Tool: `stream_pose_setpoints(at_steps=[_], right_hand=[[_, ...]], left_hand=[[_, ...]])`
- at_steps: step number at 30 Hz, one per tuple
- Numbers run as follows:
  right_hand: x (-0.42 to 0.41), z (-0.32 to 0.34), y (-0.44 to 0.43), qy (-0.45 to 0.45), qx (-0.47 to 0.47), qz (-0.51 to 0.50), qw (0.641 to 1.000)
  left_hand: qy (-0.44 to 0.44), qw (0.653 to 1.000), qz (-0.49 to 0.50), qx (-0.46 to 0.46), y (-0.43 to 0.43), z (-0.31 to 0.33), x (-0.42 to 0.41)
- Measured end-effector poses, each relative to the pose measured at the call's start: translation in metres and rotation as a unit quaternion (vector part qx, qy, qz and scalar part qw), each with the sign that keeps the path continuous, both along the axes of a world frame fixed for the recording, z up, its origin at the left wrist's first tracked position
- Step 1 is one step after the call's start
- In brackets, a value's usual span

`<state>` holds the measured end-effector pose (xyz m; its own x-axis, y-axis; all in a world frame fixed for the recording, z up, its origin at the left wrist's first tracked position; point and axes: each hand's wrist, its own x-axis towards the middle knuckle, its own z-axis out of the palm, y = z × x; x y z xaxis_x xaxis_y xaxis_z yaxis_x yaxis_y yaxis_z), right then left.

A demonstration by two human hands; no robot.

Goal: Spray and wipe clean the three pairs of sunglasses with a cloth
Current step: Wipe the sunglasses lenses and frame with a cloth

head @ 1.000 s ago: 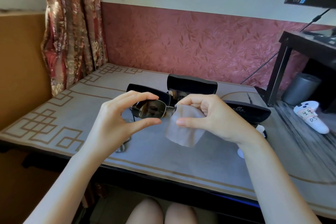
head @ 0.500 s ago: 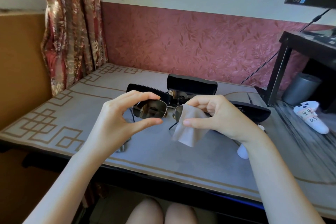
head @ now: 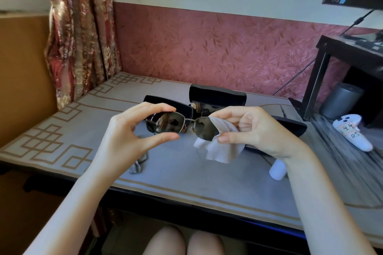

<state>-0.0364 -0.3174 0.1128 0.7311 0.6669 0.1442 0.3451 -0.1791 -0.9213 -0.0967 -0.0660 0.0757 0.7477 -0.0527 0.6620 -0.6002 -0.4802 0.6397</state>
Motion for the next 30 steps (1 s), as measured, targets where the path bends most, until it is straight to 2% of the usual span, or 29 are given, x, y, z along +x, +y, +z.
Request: stream_pose_setpoints(at_steps=[8, 18, 24, 30], right_hand=[[-0.001, -0.001, -0.002, 0.011, 0.013, -0.033, 0.999], [-0.006, 0.005, 0.025, -0.074, -0.058, -0.083, 0.992], [-0.002, -0.003, 0.037, -0.086, -0.032, -0.109, 0.99], [-0.001, -0.001, 0.031, -0.049, 0.016, -0.109, 0.993]], left_hand=[[0.007, 1.0, -0.004, -0.012, 0.0, -0.002, 0.001], [-0.009, 0.999, -0.017, 0.05, -0.006, -0.003, 0.005], [-0.007, 0.999, -0.001, 0.033, -0.006, -0.004, 0.003], [0.0, 1.0, 0.011, 0.02, -0.006, 0.0, 0.003]])
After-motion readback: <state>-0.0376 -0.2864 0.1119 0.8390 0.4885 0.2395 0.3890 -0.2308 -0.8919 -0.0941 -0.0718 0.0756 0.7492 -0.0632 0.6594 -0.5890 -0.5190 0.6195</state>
